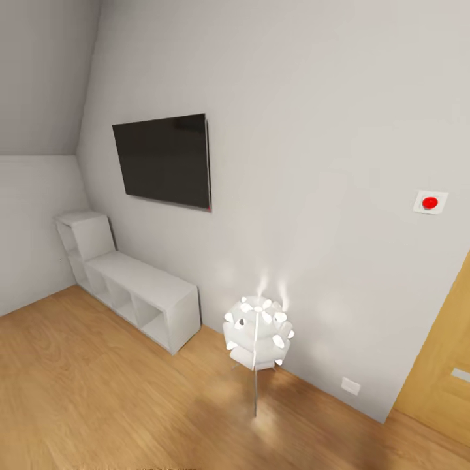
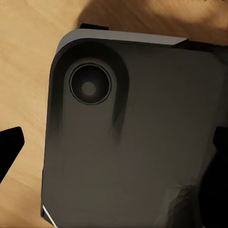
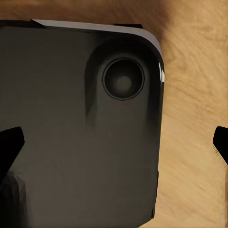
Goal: Attach the digital camera to the camera tripod in the bedroom.
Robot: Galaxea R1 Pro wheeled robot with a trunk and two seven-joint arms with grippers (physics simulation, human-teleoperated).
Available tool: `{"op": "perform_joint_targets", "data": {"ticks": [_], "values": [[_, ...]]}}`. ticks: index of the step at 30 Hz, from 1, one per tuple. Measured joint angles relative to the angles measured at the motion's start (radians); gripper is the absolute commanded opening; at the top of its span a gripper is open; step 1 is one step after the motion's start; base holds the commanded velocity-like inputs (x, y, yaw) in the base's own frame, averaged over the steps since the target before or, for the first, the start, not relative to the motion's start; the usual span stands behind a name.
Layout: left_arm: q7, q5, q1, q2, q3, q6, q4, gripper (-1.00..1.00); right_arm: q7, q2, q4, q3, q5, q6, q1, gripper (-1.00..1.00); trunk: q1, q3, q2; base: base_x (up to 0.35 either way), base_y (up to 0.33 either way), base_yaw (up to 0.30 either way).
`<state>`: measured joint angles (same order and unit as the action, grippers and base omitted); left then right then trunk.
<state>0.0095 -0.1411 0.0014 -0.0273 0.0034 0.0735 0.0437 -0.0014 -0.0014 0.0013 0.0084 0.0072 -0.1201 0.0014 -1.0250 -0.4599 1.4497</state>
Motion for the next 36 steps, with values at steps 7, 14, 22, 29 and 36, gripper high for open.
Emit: {"op": "perform_joint_targets", "data": {"ticks": [7, 14, 22, 29, 36], "values": [[0.000, 0.000, 0.000, 0.000, 0.000, 0.000, 0.000, 1.00, 0.000, 0.000, 0.000, -0.001, 0.000, 0.000, 0.000, 1.00, 0.000, 0.003, 0.000, 0.000, 0.000, 0.215], [0.000, 0.000, 0.000, 0.000, 0.000, 0.000, 0.000, 1.00, 0.000, -0.001, 0.000, -0.002, -0.002, -0.003, 0.000, 1.00, 0.000, 0.003, 0.000, 0.000, 0.000, 0.054], [-0.001, 0.000, 0.000, 0.000, 0.000, 0.000, 0.000, 1.00, 0.000, -0.007, 0.000, -0.003, -0.001, -0.005, 0.000, 1.00, 0.000, 0.003, 0.000, 0.000, 0.000, 0.005], [-0.001, 0.001, 0.000, 0.000, -0.001, 0.000, 0.001, 1.00, 0.000, -0.006, 0.000, -0.004, 0.000, -0.005, 0.000, 1.00, 0.000, 0.003, 0.000, 0.000, 0.000, 0.000], [0.001, 0.002, 0.000, 0.016, -0.002, -0.005, 0.059, 1.00, 0.000, -0.006, -0.028, -0.011, -0.001, -0.006, 0.000, 1.00, 0.000, 0.004, 0.000, 0.000, 0.000, 0.000]]}}
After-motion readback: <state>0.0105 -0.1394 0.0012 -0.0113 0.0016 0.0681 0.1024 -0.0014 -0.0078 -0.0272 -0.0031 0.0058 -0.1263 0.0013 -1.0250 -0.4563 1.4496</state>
